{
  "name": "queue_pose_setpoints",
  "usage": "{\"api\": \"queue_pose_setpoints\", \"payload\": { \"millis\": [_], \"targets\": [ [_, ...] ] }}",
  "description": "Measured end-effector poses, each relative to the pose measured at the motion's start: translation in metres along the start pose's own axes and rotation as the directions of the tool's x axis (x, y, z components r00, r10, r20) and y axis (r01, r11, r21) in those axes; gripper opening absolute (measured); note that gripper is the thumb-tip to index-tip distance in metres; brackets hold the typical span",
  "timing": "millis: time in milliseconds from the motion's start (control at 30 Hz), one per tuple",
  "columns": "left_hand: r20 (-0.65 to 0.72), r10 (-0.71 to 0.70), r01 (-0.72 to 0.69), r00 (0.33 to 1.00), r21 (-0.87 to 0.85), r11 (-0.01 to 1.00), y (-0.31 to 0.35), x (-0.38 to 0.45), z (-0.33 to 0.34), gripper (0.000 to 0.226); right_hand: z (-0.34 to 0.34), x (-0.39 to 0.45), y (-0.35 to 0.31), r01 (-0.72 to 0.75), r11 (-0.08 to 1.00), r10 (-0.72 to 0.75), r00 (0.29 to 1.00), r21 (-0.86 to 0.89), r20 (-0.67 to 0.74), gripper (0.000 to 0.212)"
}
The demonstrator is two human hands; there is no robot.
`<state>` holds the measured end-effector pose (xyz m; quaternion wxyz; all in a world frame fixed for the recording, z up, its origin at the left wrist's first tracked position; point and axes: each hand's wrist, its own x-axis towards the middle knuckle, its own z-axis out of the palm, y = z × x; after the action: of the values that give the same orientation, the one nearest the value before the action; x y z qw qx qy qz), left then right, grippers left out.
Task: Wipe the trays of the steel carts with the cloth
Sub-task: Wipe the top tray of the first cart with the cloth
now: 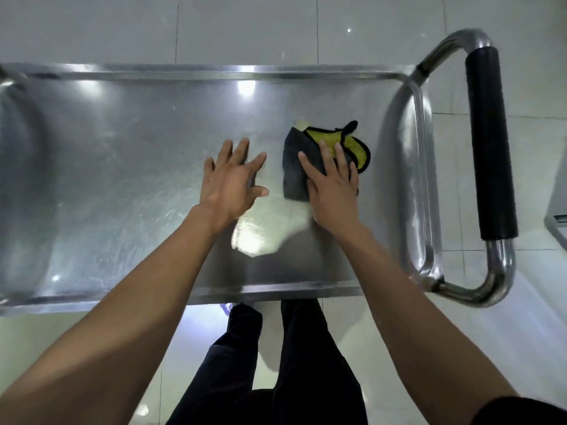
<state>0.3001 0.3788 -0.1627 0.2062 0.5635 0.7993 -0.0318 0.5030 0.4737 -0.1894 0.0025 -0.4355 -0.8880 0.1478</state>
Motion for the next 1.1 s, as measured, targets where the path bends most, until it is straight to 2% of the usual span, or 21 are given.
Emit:
{"api": "queue_pose_setpoints", "payload": {
  "millis": [267,467,667,767,1100],
  "targets": [
    [-0.053,0.059,-0.058,0.997,0.024,0.998,-0.012,0.003,0.004,0.072,0.036,-0.146,-0.038,-0.026,0.998,0.026,1.0,-0.061,0.004,0.062],
    [-0.038,0.059,-0.057,0.998,0.04,0.998,-0.016,0.005,0.004,0.07,0.04,-0.179,-0.048,-0.047,0.998,0.048,0.998,-0.05,0.031,0.058],
    [-0.139,0.037,-0.044,0.99,-0.052,0.998,-0.038,-0.004,0.006,0.082,0.039,-0.155,-0.049,-0.091,0.995,0.092,0.996,-0.048,0.009,0.057],
    [-0.126,0.012,-0.014,0.992,-0.017,1.0,-0.039,-0.006,0.009,0.085,0.035,-0.122,-0.048,-0.111,0.993,0.112,0.994,-0.052,0.018,0.055],
    [-0.104,0.0,0.002,0.995,0.016,1.0,-0.037,-0.004,0.007,0.084,0.004,0.045,-0.042,-0.017,1.0,0.017,1.0,-0.008,0.016,0.055]
  ]
}}
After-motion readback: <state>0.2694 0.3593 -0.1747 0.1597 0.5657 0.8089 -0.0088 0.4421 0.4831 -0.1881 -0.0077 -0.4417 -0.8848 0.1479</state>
